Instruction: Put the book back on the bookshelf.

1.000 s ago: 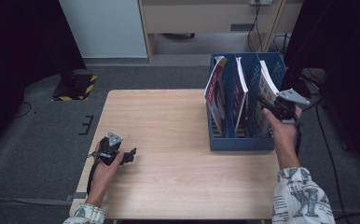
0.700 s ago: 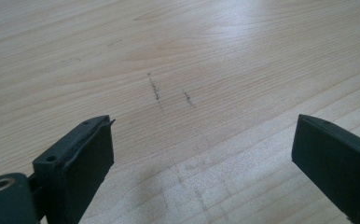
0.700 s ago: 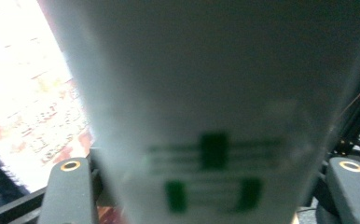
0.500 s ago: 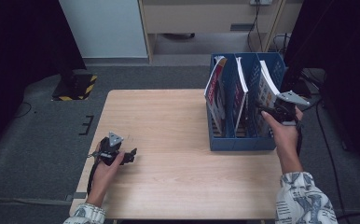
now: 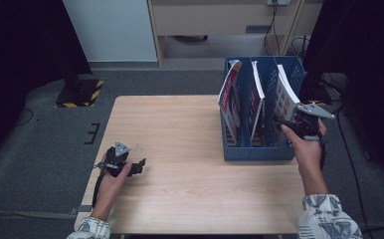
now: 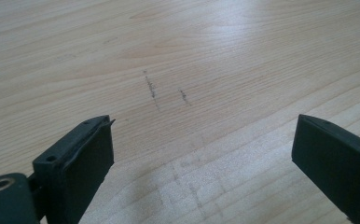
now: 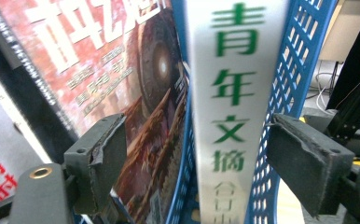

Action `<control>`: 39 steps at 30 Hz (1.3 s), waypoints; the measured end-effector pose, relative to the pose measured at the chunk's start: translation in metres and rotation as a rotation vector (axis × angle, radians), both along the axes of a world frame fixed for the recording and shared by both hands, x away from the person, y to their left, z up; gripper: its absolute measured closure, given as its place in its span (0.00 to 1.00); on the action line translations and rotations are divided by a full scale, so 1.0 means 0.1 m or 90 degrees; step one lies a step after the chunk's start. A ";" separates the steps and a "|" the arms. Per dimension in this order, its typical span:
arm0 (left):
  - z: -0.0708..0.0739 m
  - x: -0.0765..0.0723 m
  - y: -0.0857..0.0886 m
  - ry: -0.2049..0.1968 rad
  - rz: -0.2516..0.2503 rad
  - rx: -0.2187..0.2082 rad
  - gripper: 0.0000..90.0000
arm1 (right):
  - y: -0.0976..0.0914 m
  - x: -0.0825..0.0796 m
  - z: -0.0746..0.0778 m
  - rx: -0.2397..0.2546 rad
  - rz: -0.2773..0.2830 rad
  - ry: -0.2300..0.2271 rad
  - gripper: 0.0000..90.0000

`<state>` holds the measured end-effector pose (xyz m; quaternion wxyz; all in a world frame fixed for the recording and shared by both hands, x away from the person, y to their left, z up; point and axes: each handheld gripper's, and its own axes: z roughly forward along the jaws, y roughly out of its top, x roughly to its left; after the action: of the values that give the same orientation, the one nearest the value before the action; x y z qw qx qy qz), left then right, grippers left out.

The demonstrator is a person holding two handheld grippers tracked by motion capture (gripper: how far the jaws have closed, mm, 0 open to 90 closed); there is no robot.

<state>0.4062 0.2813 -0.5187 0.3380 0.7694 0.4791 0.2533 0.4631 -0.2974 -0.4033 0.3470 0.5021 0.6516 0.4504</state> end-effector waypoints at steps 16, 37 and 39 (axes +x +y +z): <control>-0.03 0.01 -0.04 0.002 -0.013 0.024 0.06 | 0.11 -0.27 -0.01 0.000 -0.005 -0.029 0.08; 0.00 0.01 -0.06 -0.002 -0.018 0.024 0.06 | 0.10 -0.58 -0.10 0.021 -0.009 -0.030 0.10; 0.00 0.01 -0.06 -0.004 -0.017 0.028 0.06 | 0.13 -0.63 -0.11 0.018 -0.005 -0.028 0.09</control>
<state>0.4067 0.2756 -0.5184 0.3261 0.7822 0.4618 0.2618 0.4000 -0.2840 -0.4141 0.3557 0.4995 0.6357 0.4689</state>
